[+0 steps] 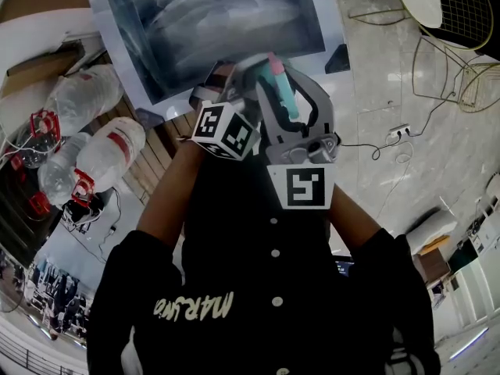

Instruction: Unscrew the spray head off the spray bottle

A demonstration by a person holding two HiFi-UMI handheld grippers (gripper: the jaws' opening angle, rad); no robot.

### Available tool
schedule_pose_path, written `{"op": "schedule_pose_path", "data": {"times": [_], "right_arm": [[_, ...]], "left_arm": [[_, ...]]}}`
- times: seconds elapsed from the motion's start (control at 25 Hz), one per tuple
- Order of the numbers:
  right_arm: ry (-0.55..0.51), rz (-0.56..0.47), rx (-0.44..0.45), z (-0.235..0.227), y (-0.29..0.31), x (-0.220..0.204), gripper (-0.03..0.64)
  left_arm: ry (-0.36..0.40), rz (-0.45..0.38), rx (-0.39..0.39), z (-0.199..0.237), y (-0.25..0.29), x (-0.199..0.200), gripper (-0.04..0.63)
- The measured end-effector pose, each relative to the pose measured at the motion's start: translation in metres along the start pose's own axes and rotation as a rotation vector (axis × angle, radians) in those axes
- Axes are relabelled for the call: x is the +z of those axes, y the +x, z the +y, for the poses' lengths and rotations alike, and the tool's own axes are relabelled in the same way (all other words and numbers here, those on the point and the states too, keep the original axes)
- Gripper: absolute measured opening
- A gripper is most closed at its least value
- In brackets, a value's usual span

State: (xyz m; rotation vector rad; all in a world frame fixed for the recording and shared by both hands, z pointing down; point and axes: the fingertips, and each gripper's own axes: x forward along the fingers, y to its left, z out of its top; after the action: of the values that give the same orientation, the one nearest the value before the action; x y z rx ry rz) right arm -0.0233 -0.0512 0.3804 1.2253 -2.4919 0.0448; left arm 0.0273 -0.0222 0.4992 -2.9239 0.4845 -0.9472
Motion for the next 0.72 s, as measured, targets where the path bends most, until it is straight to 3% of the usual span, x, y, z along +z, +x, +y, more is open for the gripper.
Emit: {"op": "schedule_pose_path", "data": {"times": [0.08,0.2,0.44,0.52,0.6,0.72], "right_arm": [[-0.026,-0.032,0.103,0.004,0.000,0.002,0.141],[-0.061,-0.082,0.331,0.012,-0.003,0.002,0.140],[-0.211,-0.162,0.955,0.032,-0.017,0.005,0.140],[-0.235,-0.155,1.121,0.035,-0.020,0.007,0.139],[-0.236,-0.133,1.223,0.036,-0.022,0.007,0.140],[-0.207,-0.105,1.250,0.036,-0.022,0.007,0.143]], "left_arm": [[-0.001,-0.002,-0.004,0.000,0.000,0.000,0.405],[-0.003,-0.010,-0.014,0.001,-0.001,0.000,0.405],[0.014,-0.027,-0.041,0.002,-0.001,-0.001,0.405],[0.005,-0.034,-0.047,0.003,-0.001,-0.001,0.405],[-0.005,-0.038,-0.049,0.003,-0.001,0.000,0.407],[-0.009,-0.038,-0.042,0.003,-0.002,0.001,0.406]]}}
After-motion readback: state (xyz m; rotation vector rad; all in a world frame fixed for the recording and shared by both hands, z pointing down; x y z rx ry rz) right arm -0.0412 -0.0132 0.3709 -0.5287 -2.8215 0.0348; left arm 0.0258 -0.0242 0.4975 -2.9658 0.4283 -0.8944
